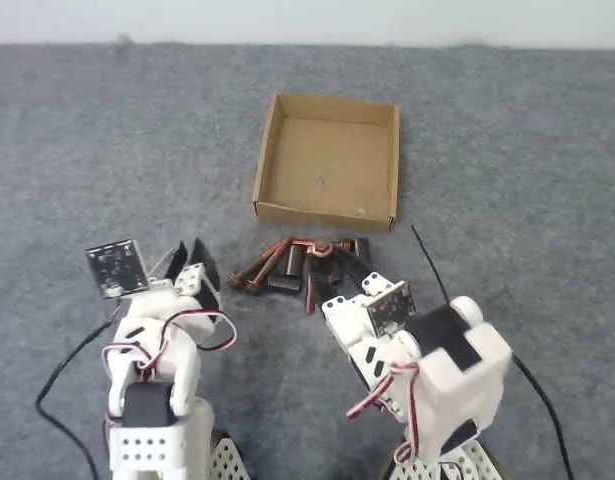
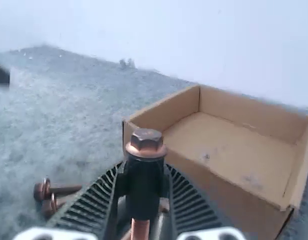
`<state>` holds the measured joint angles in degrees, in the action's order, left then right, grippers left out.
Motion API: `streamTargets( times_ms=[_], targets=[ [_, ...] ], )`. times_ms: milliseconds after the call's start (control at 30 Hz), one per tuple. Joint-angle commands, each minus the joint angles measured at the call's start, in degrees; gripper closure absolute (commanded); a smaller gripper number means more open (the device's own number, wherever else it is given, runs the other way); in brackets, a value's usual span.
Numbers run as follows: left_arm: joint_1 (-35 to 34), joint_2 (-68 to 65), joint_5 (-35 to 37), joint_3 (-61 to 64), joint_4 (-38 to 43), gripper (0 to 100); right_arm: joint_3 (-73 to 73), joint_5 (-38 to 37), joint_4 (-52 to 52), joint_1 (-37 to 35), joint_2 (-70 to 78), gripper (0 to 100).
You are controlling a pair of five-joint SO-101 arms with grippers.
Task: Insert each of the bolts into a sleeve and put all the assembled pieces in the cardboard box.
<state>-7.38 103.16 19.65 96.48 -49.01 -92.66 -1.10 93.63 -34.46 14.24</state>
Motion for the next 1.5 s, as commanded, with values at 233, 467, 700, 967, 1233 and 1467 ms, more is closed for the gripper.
streamTargets(
  times_ms=[233,467,700,967,1233,1467],
  targets=[
    [-4.1,-0.5,-14.5,0.0,-5.3,99,-3.2,-0.5,-23.1,7.4,-23.3,99.3],
    [-4.0,-0.7,-16.4,0.0,-5.1,99,-2.9,-0.5,-49.9,7.5,-42.8,99.3],
    [-2.4,-0.7,-16.6,0.0,-5.4,99,-2.1,-0.3,-84.2,7.3,-72.4,99.3],
    [-2.4,-0.7,-16.6,0.1,-5.4,99,12.1,-0.2,-125.6,7.2,-98.4,99.3],
    [-2.4,-0.7,-16.7,0.1,-5.4,99,30.4,-0.5,-142.4,7.3,-91.7,99.3],
    [-2.4,-0.7,-16.7,0.1,-5.4,99,46.9,-0.3,-146.5,7.5,-68.5,99.3]
  ],
)
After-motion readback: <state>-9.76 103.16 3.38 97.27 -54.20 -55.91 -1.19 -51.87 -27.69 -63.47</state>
